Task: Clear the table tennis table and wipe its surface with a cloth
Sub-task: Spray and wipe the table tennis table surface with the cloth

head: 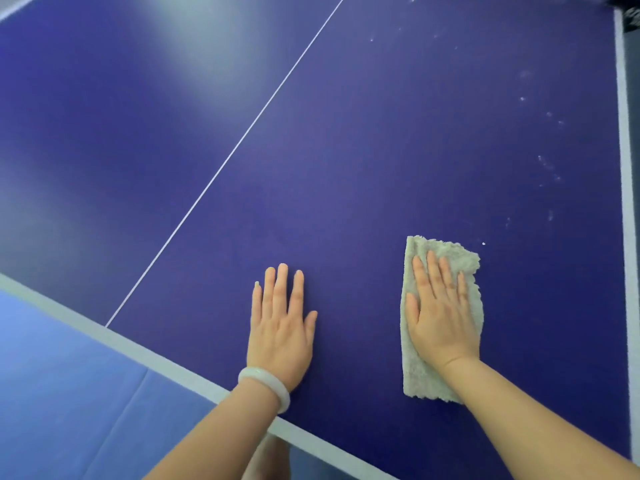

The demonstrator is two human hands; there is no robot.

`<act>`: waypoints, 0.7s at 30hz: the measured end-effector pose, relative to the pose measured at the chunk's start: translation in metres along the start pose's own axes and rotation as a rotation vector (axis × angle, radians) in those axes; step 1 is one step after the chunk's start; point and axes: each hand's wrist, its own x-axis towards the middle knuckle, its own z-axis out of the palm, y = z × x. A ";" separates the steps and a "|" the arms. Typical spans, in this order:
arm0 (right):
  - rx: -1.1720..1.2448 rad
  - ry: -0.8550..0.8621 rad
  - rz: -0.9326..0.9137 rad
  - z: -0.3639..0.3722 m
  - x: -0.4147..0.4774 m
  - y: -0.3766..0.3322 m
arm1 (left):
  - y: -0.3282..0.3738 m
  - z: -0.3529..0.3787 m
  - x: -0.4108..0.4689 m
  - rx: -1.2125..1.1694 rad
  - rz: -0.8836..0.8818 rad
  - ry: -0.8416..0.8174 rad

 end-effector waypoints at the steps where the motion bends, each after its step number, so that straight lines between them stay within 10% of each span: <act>1: -0.005 -0.001 -0.002 0.001 0.000 0.001 | -0.016 -0.001 -0.002 0.017 -0.073 0.024; 8: -0.037 -0.011 -0.067 0.000 -0.010 -0.014 | -0.074 0.001 -0.014 0.014 -0.374 -0.008; 17: -0.056 -0.076 -0.796 0.013 -0.001 -0.173 | -0.077 -0.004 -0.016 -0.109 -0.355 0.033; 21: -0.049 -0.046 -0.517 0.005 0.067 -0.161 | -0.077 -0.006 -0.015 -0.093 -0.377 0.024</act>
